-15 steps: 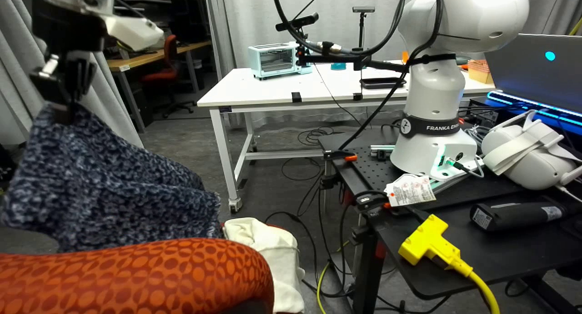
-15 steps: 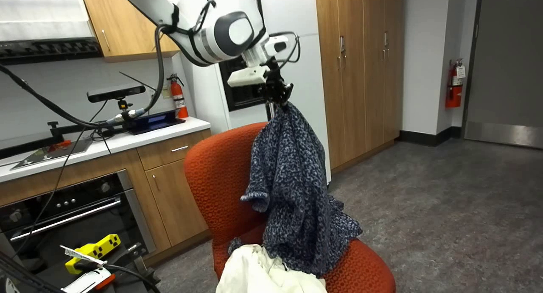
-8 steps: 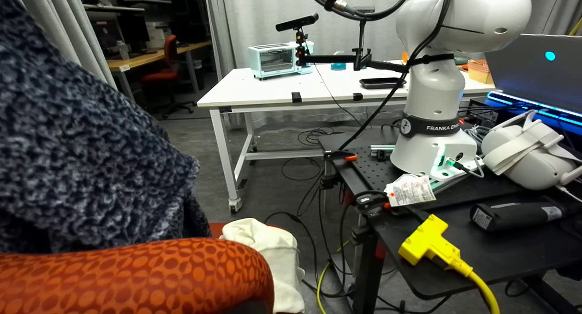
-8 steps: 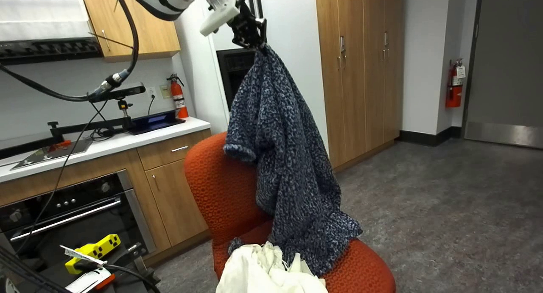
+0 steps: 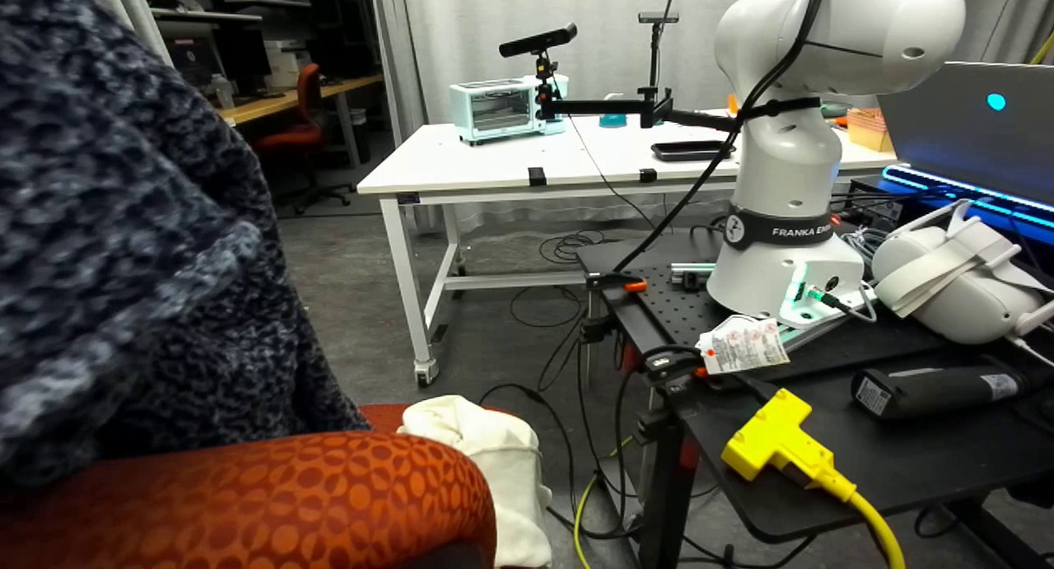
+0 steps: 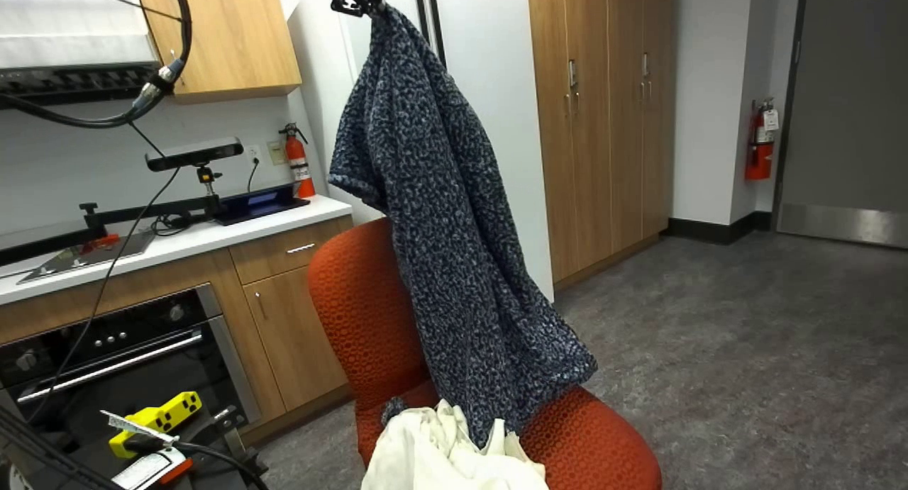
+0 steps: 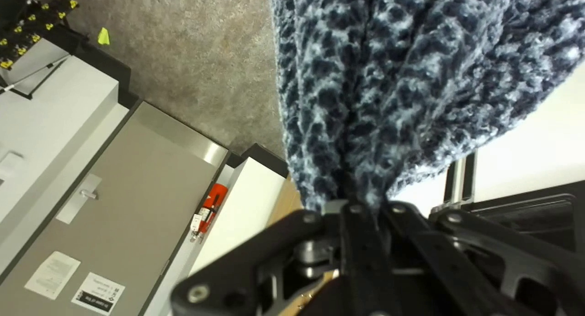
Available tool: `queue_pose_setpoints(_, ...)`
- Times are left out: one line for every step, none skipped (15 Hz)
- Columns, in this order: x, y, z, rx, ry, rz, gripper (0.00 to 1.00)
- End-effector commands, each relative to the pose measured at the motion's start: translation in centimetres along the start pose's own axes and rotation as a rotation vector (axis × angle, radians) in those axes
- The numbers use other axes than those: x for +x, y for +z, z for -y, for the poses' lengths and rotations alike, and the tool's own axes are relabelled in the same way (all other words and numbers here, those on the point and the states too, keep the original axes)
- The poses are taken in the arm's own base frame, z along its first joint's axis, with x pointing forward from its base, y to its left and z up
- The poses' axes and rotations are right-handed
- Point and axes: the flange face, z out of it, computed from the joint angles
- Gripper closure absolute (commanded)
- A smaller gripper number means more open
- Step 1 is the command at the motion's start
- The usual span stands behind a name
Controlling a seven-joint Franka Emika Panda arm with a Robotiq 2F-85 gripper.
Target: Put the cloth on the back rest
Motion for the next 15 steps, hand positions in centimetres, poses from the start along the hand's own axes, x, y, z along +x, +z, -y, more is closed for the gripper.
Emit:
queue_pose_setpoints(3.2, 0.4, 4.0, 0.036, -0.066, -0.029, 0.99)
queue_pose_setpoints(3.8, 1.0, 6.3, 0.057, -0.085, -0.025, 0.99)
queue_pose_setpoints(4.0, 2.2, 7.9, 0.071, -0.109, -0.022, 0.99)
queue_pose_setpoints(3.8, 4.1, 9.3, 0.093, -0.133, -0.011, 0.99)
queue_pose_setpoints(3.6, 5.8, 10.7, 0.117, -0.147, 0.007, 0.99)
queue_pose_setpoints(3.4, 7.6, 12.0, 0.138, -0.157, 0.027, 0.99)
queue_pose_setpoints(2.9, 9.2, 13.3, 0.168, -0.161, 0.050, 0.99)
queue_pose_setpoints(2.4, 10.8, 14.5, 0.186, -0.170, 0.069, 0.99)
queue_pose_setpoints(1.8, 12.3, 15.7, 0.197, -0.181, 0.090, 0.99)
queue_pose_setpoints(1.0, 13.9, 16.9, 0.203, -0.197, 0.115, 0.99)
queue_pose_setpoints(0.4, 15.2, 17.8, 0.207, -0.210, 0.137, 0.99)
queue_pose_setpoints(-0.4, 16.4, 18.6, 0.213, -0.223, 0.164, 0.99)
queue_pose_setpoints(-0.9, 17.3, 19.2, 0.213, -0.228, 0.186, 0.99)
queue_pose_setpoints(-1.3, 17.9, 19.7, 0.207, -0.236, 0.212, 0.71)
queue_pose_setpoints(-1.6, 18.4, 20.1, 0.207, -0.240, 0.227, 0.71)
